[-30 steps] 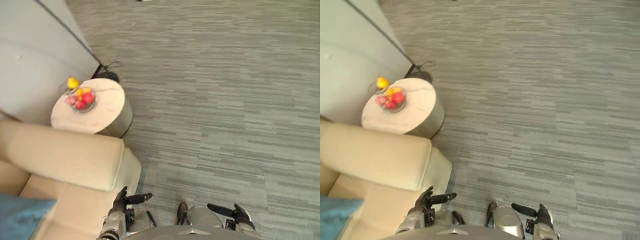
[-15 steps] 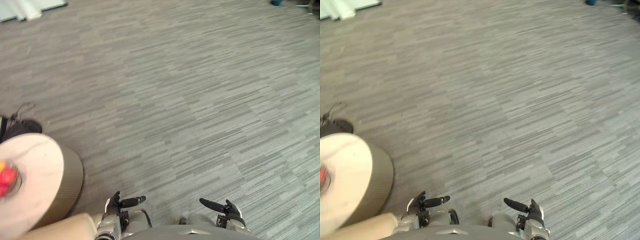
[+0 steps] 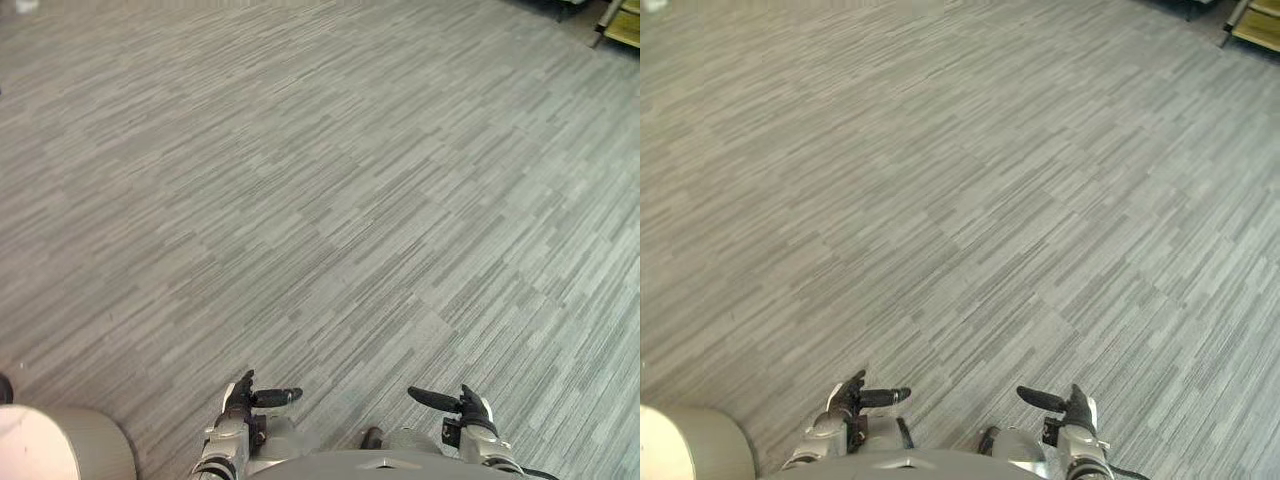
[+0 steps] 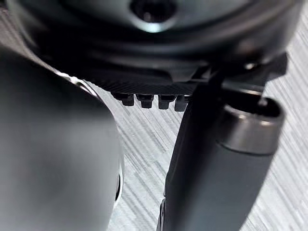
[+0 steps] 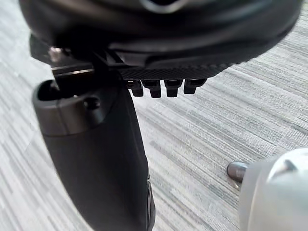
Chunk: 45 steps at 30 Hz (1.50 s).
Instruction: Pick up cushions and gather them together orderly.
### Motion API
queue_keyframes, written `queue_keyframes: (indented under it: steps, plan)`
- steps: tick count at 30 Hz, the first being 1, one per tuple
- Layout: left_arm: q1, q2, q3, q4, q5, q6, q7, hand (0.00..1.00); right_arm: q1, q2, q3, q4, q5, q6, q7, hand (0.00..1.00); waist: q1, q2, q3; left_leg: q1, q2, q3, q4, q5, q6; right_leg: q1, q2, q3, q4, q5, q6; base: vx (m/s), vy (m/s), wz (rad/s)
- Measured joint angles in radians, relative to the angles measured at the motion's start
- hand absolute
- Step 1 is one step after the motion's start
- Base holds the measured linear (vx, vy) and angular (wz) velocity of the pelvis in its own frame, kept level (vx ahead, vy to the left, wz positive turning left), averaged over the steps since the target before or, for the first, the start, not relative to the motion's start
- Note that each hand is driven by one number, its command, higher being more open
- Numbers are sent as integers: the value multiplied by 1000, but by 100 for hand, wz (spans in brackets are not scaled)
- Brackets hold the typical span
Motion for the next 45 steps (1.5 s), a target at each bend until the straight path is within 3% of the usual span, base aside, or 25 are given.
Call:
queue_keyframes:
  steps: [3, 5, 6, 7, 9, 11, 13, 14, 17, 19, 21, 22, 23, 26, 27, 28, 30, 31, 33, 35, 37, 40, 42, 44, 45]
  plan:
    - [0, -3, 7, -16, -1, -10, -1, 100, 8, 16, 0, 3, 10, 1, 0, 100, 10, -2, 3, -46, -79, -103, -283, 98, 6, 40, 3, 112, -55, -1, 15, 293, 74, -133]
    - [5, -3, 9, -15, -6, -10, 0, 100, 20, 26, -1, 5, 31, 2, 0, 100, 18, -4, 0, -33, -88, -133, -319, 213, 9, 70, 8, 170, -89, -6, 39, 320, 133, -109]
    - [5, 0, 10, -16, -5, -10, 0, 100, 20, 39, -1, 4, 35, 2, 0, 100, 17, -9, -9, -32, -101, -142, -297, 248, 38, 82, -3, 206, -102, -16, 56, 375, 142, -100]
    - [-4, 8, 15, -18, 6, -7, -3, 100, 23, 57, -7, 0, 36, 1, 1, 100, 9, -41, -17, -55, -114, -119, -239, 190, 55, 74, -34, 222, -91, -29, 76, 398, 134, -59]
    - [-7, 19, 15, -19, 6, -8, -7, 100, 34, 68, -38, -1, 34, 2, 2, 100, 14, -55, -23, -57, -122, -92, -184, 131, 69, 59, -60, 234, -40, -38, 90, 464, 136, -39]
    - [3, 12, 15, -15, 5, 0, -5, 100, 39, 68, -42, -9, 33, 3, 6, 100, 19, -56, -29, -4, -126, -47, -178, 72, 79, -16, -89, 270, 173, -61, 128, 501, 156, -62]
    - [14, 20, 1, -11, 5, 12, 0, 100, 37, 71, -42, -39, 34, 3, 21, 100, 16, -63, -30, 97, -154, 0, -213, 32, 97, -173, -150, 290, 572, -5, 214, 534, 121, -66]
    - [18, 22, -19, -2, 6, 15, 1, 100, 31, 68, -41, -64, 34, -1, 31, 100, 7, -52, -23, 189, -159, 15, -229, -6, 103, -262, -192, 253, 820, 28, 219, 393, 46, -48]
    - [18, 17, -56, 3, 5, 13, 3, 100, 17, 38, -37, -84, 23, -8, 41, 100, -3, -7, -19, 339, -126, 20, -314, -18, 107, -366, -232, 53, 906, -47, 95, 491, -29, -31]
    - [17, 19, -73, 4, 4, 13, 5, 100, -17, 20, -37, -86, 18, -13, 41, 100, -21, 28, 1, 414, -70, 44, -354, -18, 106, -456, -203, -63, 750, -77, 48, 513, -148, -20]
    - [18, 24, -74, 5, 4, 13, 7, 100, -38, 13, -31, -88, 17, -18, 40, 100, -33, 25, 6, 453, -36, 44, -365, -17, 105, -537, -159, -77, 518, -32, 58, 699, -314, -7]
    - [22, 29, -75, 17, 5, 12, 7, 100, -40, 2, -20, -86, 17, -19, 40, 100, -44, 13, 12, 499, -22, 40, -382, -14, 89, -541, -118, -65, 341, 166, -14, 589, -320, -18]
    - [17, -2, -76, 32, 5, 12, 7, 100, -53, -20, -19, -70, 13, -19, 39, 100, -32, 60, 15, 514, 25, 45, -386, 17, 51, -509, -56, -79, 298, 160, -21, 706, -411, -34]
    - [1, -14, -82, 32, 16, 7, -17, 100, -86, -32, -53, -40, 11, -17, 35, 100, -34, 45, 31, 492, -16, -31, -413, 25, 32, -488, -50, -44, 296, 130, -54, 452, -278, -23]
    - [1, -18, -81, 33, 25, 4, -15, 100, -70, -37, -65, -13, 2, -6, 32, 100, -41, 47, 30, 474, -17, -49, -347, 69, 31, -423, -46, -55, 282, 107, -55, 461, -265, 12]
    - [7, -24, -70, 29, 25, -5, -10, 100, -38, -40, -68, -5, -4, 1, 32, 100, -45, 56, 25, 411, 8, -52, -159, 190, 30, -353, -24, -68, 252, 71, -41, 475, -270, 27]
    - [6, -34, -6, 14, 25, -8, -6, 100, -8, -29, -51, -13, -1, 3, 32, 100, -41, 67, 26, 229, 101, -81, 279, 283, 9, -247, 15, -70, 173, 23, -27, 362, -183, 0]
    - [8, -39, 30, -2, 25, -8, 0, 100, -2, -31, -45, -25, 0, 3, 27, 100, -35, 79, 34, 112, 157, -73, 516, 231, 21, -179, 44, -59, 128, 18, -33, 392, -125, -30]
    - [13, -31, 51, -37, 19, -8, 3, 100, 9, -14, -39, -33, 16, 3, 13, 100, -20, 56, 45, 3, 159, -33, 613, 145, 27, -66, 48, -30, 45, 10, -32, 464, -111, -46]
    - [14, -23, 46, -61, 18, -16, 4, 100, 14, -1, -40, -29, 31, 3, 11, 100, 2, 42, 42, -79, 143, 18, 498, 90, 29, 10, 44, 1, -28, 24, -8, 390, -43, -53]
    - [13, -24, 49, -76, -1, -23, 3, 100, -2, 10, -44, -20, 35, 3, 12, 100, 22, 32, 44, -122, 67, 52, 105, 72, 29, 83, 16, 39, -87, 22, 25, 454, 66, -64]
    - [14, -38, 73, -77, -9, -26, 3, 100, 3, 26, -44, -23, 34, 2, 11, 100, 31, 24, 42, -125, -34, 34, -396, 217, 20, 179, -27, 63, -153, 1, 66, 620, 190, -56]
    - [10, -37, 76, -76, -25, -33, 3, 100, 24, 35, -41, -9, 35, 2, 10, 100, 53, 28, 29, -148, -36, 9, -398, 343, 59, 268, -29, 82, -194, -22, 101, 581, 227, -36]
    - [10, -11, 64, -75, -23, -31, 0, 100, 30, 68, -38, 6, 34, 4, 12, 100, 52, -37, 0, -146, -88, 3, -375, 411, 114, 268, -82, 89, -163, 8, 99, 717, 228, 14]
    - [7, 11, 66, -75, -22, -28, -2, 100, 37, 80, -38, 7, 34, 3, 13, 100, 48, -76, -9, -155, -120, -6, -291, 344, 134, 265, -119, 105, -91, 48, 125, 765, 218, 37]
